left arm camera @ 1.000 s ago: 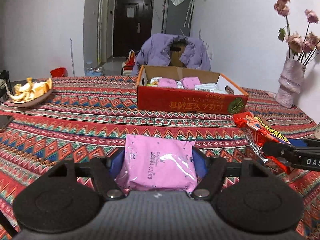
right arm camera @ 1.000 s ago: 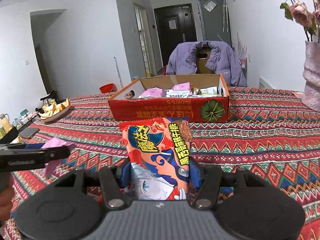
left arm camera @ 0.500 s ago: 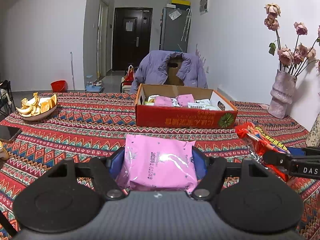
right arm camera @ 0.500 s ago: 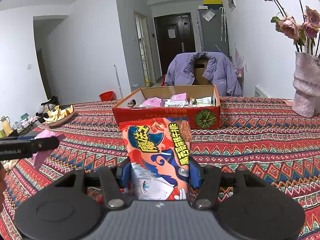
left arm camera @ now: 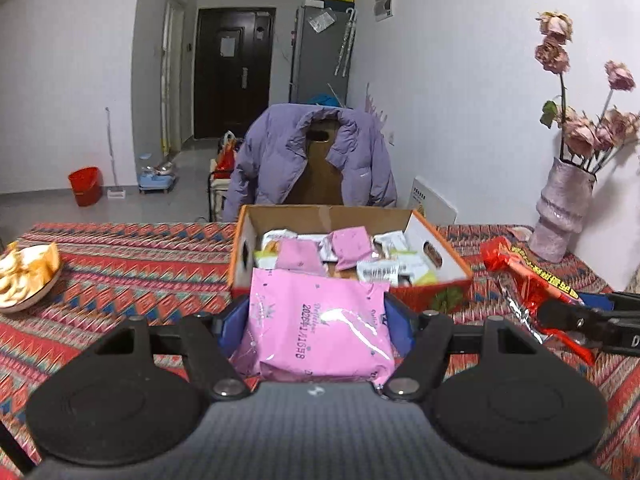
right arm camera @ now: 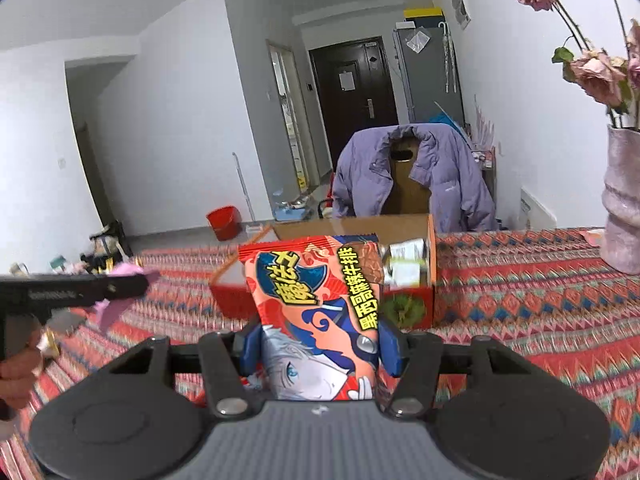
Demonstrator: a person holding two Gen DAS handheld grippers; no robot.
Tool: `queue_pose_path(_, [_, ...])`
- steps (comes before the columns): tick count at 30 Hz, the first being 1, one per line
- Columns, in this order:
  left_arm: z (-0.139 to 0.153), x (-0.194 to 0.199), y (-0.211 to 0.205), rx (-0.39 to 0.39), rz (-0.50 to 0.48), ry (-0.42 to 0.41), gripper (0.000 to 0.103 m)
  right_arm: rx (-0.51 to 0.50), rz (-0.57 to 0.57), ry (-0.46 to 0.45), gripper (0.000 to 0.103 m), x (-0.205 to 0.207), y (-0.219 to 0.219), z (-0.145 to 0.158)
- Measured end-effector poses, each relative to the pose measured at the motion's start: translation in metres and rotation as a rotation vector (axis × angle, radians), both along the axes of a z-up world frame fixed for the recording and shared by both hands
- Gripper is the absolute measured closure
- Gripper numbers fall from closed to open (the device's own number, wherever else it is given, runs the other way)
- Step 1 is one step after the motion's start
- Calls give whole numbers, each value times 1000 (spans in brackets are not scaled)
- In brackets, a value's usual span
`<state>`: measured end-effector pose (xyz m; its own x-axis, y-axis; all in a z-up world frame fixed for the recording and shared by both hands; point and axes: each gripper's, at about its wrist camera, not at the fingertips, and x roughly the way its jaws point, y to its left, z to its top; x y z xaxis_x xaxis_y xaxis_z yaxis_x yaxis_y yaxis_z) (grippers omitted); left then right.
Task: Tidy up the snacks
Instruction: 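Carry both held packets into the red box and open both tools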
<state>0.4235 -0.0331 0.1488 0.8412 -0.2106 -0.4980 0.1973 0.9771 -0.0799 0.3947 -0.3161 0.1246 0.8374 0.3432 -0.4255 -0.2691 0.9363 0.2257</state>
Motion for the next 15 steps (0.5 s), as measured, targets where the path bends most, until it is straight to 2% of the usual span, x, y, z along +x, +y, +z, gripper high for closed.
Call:
queue_pose_path(5, [8,71,-12,-55,-35,72,33,20,-4,21,47,73,-13,22])
queue_pose_path(8, [5,118,-24,-55,-33,112,32,44,-12,66,47,128,-20,26])
queue_pose_path(11, [-6,165,-35,-60,8,158,32,15,-32,96,47,182,-17,21])
queue_pose_path(15, [-26,221,-48,-72,52,214,32,-22,-68,157,48,243,-7,-1])
